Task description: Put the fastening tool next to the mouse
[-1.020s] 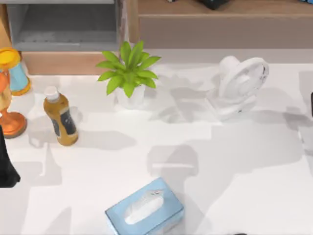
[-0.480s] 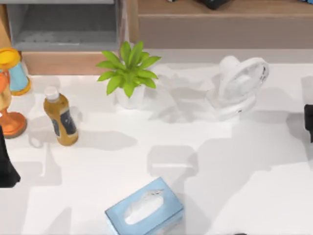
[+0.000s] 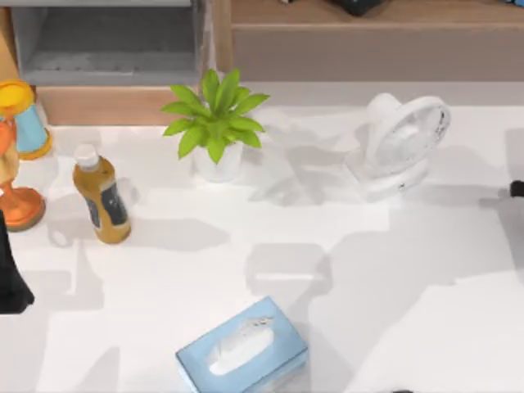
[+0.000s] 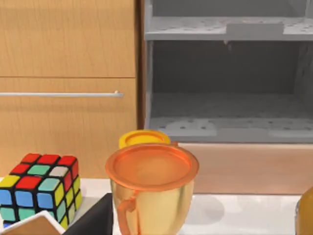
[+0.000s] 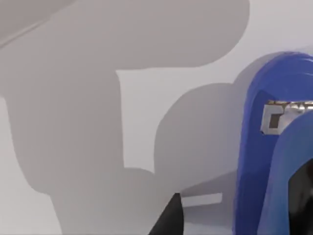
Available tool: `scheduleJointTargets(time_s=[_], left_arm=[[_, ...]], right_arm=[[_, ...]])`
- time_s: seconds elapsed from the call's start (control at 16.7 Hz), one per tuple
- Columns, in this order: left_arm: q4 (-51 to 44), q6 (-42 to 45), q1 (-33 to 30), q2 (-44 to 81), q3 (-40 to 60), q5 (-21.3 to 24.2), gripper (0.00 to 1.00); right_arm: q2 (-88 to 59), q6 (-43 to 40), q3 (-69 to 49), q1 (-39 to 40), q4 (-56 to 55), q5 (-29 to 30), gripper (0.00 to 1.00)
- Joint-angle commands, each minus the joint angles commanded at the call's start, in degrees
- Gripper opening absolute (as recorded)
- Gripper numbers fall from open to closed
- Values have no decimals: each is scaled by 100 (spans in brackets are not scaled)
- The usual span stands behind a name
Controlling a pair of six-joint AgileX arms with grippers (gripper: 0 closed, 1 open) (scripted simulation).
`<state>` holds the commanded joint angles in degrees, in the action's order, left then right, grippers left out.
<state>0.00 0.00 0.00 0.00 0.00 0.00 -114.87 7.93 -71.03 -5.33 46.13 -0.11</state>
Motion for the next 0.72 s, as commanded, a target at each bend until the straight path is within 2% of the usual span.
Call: scheduleJointTargets(time_s=[0.3,0.72], left_arm=[[0,0,0,0,0,0,100],[0,0,0,0,0,0,100]], right_arm=[[0,0,0,0,0,0,2],[0,0,0,0,0,0,0]])
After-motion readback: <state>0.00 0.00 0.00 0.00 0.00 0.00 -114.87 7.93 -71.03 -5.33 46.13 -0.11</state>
